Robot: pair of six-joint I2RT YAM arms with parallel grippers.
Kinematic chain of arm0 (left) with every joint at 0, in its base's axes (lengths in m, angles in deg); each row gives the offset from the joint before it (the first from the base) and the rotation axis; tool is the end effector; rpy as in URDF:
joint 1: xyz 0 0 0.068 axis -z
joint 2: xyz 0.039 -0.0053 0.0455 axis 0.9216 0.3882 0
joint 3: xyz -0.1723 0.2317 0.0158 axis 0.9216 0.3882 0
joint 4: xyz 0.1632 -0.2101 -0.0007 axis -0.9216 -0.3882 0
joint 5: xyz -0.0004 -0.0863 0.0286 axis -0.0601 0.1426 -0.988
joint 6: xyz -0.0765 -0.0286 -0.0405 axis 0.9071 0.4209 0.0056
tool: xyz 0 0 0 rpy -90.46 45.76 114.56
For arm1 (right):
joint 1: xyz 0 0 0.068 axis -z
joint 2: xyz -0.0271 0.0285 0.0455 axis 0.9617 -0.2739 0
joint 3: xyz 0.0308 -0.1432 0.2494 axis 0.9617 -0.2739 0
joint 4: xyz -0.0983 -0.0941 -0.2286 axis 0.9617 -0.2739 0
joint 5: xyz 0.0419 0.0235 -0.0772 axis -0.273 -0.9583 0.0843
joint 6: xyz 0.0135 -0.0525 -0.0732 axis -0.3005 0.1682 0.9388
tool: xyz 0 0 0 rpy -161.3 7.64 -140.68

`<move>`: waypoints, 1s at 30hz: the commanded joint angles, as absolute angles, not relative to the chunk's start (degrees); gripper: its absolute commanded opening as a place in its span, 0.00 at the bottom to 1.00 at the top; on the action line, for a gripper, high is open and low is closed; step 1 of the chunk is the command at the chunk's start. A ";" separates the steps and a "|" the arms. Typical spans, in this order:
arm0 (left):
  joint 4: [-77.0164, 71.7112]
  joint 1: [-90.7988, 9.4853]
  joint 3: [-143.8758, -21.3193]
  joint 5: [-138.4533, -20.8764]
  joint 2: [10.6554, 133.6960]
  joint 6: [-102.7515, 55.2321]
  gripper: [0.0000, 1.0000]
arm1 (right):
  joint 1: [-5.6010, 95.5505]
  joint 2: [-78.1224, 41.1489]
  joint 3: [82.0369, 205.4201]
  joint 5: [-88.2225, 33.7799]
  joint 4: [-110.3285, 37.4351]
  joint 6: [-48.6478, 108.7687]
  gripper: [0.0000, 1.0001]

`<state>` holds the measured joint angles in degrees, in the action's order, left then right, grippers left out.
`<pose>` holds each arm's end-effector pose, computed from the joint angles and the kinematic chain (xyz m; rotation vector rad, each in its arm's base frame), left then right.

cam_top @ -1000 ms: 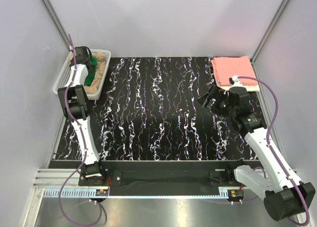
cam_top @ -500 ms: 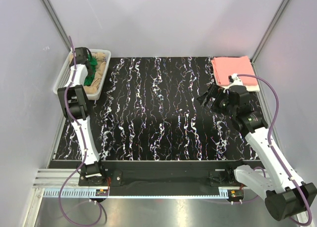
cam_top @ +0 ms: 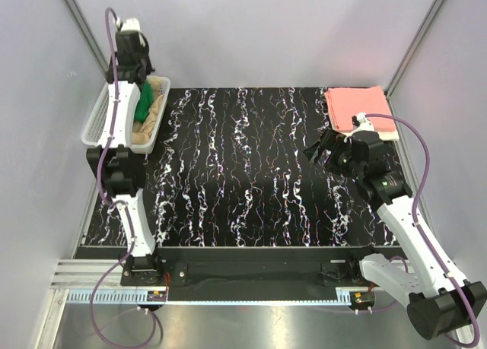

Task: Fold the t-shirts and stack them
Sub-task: Grab the tshirt from the pile, then move the tshirt to the center of the board

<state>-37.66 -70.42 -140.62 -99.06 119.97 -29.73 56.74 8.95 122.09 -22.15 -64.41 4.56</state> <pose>0.5513 0.0472 0.3712 -0.2784 1.9988 0.1704 0.2281 0.0751 0.3278 0.2470 2.0995 0.5743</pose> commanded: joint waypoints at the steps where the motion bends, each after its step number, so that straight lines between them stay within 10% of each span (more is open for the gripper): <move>1: -29.12 -65.42 -145.79 -94.70 104.46 -29.90 0.00 | 56.17 9.59 123.20 -22.21 -62.57 4.44 1.00; 19: -18.11 -53.72 -77.47 -64.91 56.29 -10.91 0.00 | 56.17 17.24 119.00 -30.38 -71.27 -1.08 0.96; 30: -22.33 -50.28 -62.62 -59.01 69.97 -15.04 0.00 | 56.17 14.89 111.96 -30.48 -72.51 -5.22 0.89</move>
